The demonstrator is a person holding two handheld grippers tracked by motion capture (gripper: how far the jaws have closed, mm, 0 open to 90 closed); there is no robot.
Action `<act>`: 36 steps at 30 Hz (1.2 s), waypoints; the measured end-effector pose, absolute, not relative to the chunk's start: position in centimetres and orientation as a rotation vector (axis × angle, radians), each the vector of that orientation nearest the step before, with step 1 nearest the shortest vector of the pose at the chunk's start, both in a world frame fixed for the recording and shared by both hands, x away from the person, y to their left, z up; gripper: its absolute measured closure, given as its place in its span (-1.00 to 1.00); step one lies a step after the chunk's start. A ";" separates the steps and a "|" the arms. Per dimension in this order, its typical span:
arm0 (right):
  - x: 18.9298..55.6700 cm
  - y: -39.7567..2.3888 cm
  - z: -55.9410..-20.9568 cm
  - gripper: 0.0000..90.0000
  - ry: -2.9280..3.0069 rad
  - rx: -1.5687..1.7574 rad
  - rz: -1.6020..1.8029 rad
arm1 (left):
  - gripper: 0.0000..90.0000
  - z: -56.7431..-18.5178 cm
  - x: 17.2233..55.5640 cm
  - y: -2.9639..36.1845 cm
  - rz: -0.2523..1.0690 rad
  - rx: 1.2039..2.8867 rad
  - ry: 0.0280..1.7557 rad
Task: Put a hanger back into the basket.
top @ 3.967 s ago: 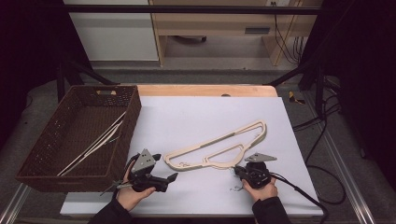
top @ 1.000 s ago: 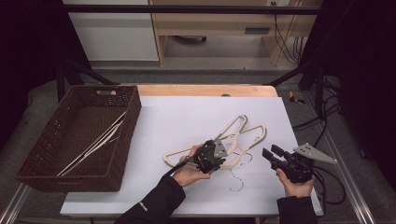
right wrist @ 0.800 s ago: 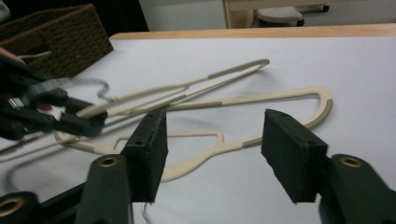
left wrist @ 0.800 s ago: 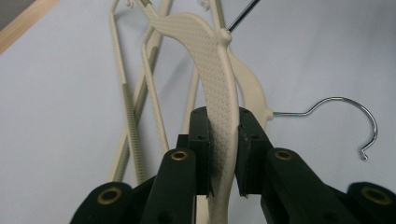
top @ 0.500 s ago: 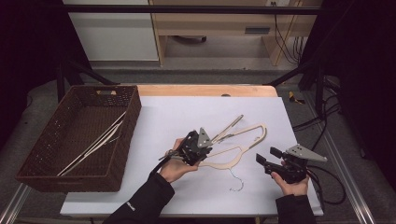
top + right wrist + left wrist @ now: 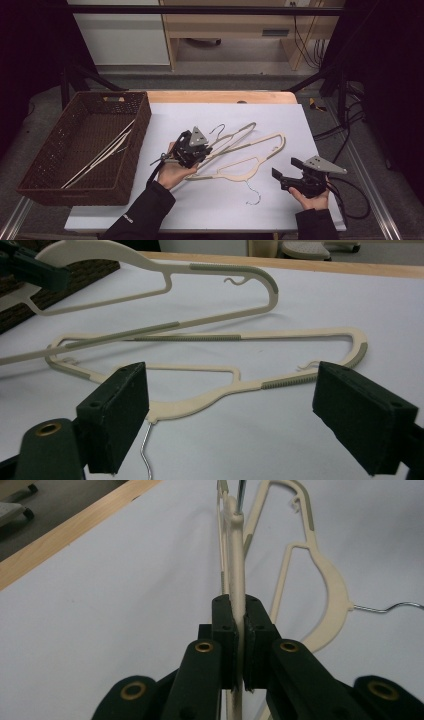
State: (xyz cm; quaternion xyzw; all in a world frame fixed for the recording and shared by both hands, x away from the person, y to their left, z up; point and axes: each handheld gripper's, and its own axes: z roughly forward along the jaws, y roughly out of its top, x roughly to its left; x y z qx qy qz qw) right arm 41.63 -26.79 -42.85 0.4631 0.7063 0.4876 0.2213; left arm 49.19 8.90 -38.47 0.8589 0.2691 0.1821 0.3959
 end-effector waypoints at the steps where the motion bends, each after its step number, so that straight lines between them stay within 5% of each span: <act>1: 41.6 -26.8 -42.8 -0.70 1.950 1.266 1.352 | 0.92 -38.2 49.1 9.2 0.449 2.166 0.681; 36: 41.1 -26.3 -42.3 -0.89 1.942 1.187 1.374 | 0.92 -22.5 44.1 18.3 0.579 1.974 0.584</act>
